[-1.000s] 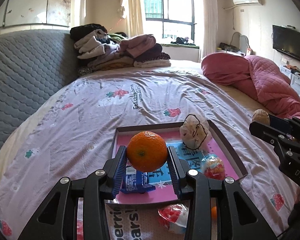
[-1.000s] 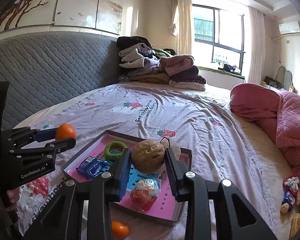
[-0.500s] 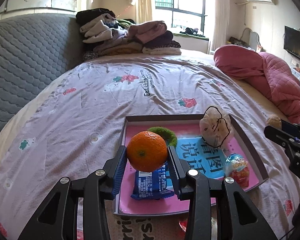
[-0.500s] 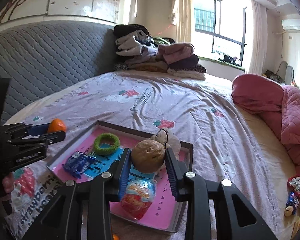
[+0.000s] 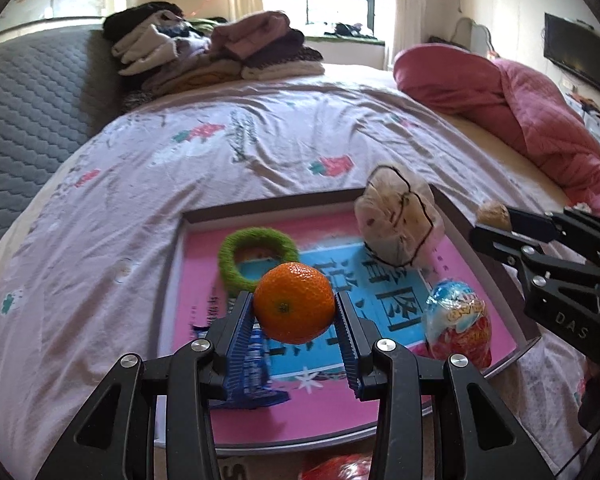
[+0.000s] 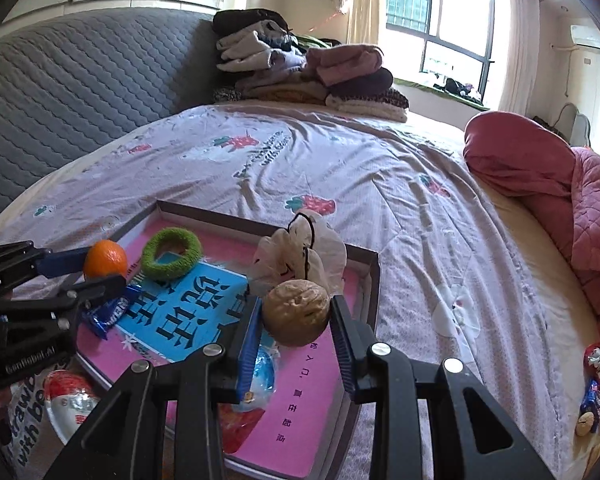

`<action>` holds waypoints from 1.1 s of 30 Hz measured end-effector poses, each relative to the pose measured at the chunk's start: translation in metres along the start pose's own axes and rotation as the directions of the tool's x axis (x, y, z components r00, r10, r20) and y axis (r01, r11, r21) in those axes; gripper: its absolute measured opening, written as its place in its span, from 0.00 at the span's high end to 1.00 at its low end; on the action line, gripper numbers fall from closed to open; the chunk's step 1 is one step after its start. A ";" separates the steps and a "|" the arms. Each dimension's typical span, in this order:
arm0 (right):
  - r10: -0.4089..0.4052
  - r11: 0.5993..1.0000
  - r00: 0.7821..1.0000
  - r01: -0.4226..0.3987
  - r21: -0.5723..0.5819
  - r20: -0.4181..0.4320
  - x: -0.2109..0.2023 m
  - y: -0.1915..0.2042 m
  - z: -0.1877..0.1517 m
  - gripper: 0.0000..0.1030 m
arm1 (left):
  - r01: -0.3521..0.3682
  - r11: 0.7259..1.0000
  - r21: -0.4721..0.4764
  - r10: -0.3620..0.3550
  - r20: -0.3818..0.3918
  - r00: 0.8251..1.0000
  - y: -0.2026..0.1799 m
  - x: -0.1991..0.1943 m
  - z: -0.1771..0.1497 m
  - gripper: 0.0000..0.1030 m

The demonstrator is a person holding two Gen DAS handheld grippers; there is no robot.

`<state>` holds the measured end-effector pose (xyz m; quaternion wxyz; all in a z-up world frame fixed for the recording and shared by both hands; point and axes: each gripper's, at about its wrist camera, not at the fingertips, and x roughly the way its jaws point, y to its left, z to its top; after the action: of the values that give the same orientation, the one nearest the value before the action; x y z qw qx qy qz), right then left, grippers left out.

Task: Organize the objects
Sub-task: 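Carry the orange with the left tool while the right tool carries the walnut to the tray, then open the left tool over the book while the right tool releases the walnut by the scrunchie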

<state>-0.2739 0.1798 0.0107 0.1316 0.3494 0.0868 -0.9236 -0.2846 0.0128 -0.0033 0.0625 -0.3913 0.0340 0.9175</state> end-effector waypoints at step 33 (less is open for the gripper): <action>0.029 0.998 0.988 -0.019 0.066 -0.149 0.049 -0.009 -0.011 0.66 | 0.052 0.997 0.057 -0.043 -0.158 0.987 -0.016 0.042 -0.013 0.59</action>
<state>-0.3053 0.1825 -0.0295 0.1246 0.4230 0.0626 -0.8954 -0.3019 0.0308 -0.0434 0.0935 -0.4607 0.0575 0.8808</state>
